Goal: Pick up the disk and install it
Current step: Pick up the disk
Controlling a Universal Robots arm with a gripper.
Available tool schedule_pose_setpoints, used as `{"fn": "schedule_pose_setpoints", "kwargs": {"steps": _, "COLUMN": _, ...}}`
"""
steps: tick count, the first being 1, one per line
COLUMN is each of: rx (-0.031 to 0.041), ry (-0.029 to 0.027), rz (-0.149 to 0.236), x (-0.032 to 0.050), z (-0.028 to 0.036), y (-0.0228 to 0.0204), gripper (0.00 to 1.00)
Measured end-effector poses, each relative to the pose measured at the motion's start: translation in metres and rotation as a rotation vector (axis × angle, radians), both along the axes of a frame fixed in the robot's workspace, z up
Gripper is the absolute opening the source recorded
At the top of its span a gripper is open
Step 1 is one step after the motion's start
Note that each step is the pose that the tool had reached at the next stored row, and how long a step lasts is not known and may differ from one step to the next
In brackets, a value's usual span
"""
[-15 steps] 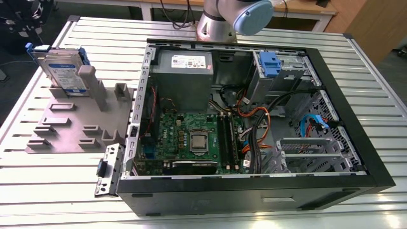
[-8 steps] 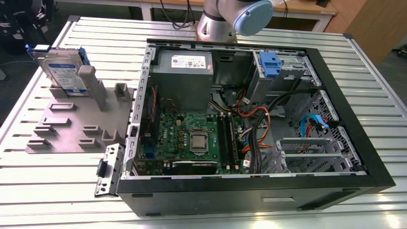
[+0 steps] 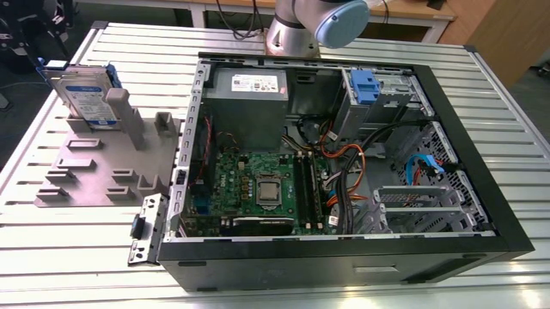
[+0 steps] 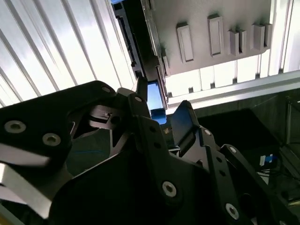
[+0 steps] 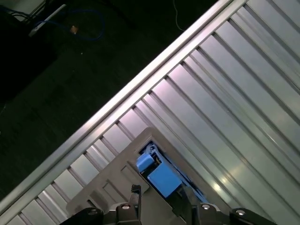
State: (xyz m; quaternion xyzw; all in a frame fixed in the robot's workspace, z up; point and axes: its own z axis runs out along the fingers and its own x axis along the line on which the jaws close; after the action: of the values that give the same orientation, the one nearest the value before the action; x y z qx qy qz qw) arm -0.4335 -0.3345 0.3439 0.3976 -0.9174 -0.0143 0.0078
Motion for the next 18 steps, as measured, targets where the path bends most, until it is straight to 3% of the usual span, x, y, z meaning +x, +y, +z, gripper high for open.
{"fn": "schedule_pose_setpoints", "kwargs": {"steps": 8, "rx": 0.0, "ry": -0.0001, "rz": 0.111, "x": 0.0, "z": -0.0007, "y": 0.0, "gripper": 0.47}}
{"fn": "schedule_pose_setpoints", "kwargs": {"steps": 14, "rx": 0.0, "ry": -0.0001, "rz": 0.122, "x": -0.0003, "z": -0.0008, "y": 0.0, "gripper": 0.47}}
{"fn": "schedule_pose_setpoints", "kwargs": {"steps": 18, "rx": 0.0, "ry": -0.0001, "rz": 0.183, "x": -0.0002, "z": -0.0012, "y": 0.0, "gripper": 0.47}}
